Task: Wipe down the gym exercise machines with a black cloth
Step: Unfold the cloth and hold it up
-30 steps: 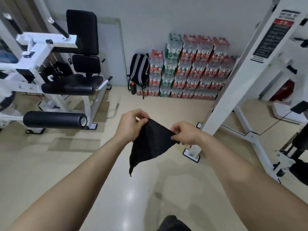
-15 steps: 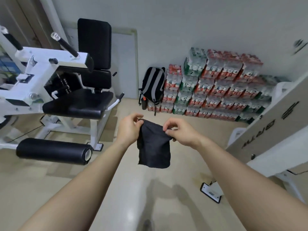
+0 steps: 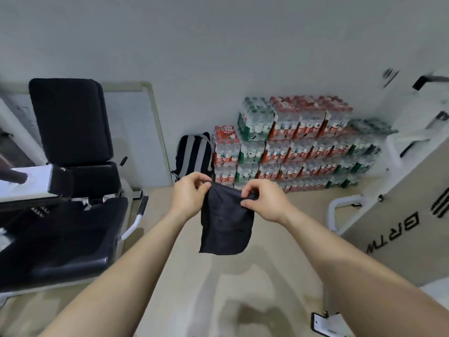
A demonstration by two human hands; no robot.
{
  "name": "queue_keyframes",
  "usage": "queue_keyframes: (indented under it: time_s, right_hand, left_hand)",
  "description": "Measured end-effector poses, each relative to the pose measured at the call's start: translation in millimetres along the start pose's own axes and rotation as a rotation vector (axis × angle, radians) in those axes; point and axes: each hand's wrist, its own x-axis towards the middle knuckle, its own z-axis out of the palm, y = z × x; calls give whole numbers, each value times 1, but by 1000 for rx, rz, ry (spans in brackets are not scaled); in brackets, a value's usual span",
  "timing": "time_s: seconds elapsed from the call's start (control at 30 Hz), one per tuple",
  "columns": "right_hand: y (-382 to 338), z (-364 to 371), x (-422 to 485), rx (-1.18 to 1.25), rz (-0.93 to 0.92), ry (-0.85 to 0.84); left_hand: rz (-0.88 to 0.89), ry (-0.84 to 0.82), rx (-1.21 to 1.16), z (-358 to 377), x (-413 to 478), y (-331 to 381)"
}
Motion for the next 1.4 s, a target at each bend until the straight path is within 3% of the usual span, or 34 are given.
queue_keyframes:
  time_s: [0.27, 0.53, 0.97, 1.1, 1.27, 1.4]
  right_hand:
    - [43, -61, 140, -53, 167, 124]
    - [152, -139, 282, -20, 243, 222]
    - [291, -289, 500, -98, 282, 180]
    - [325, -320, 567, -80, 299, 183]
    - [367, -355, 675, -92, 322, 153]
    - [399, -368, 768, -92, 342, 137]
  left_hand:
    - [109, -192, 2, 56, 172, 39]
    - [245, -319, 60, 164, 347, 86]
    - [289, -445, 144, 330, 603, 172]
    - [288, -528, 140, 367, 674, 188]
    - [219, -746, 160, 406, 775, 187]
    - [96, -645, 71, 443, 855, 178]
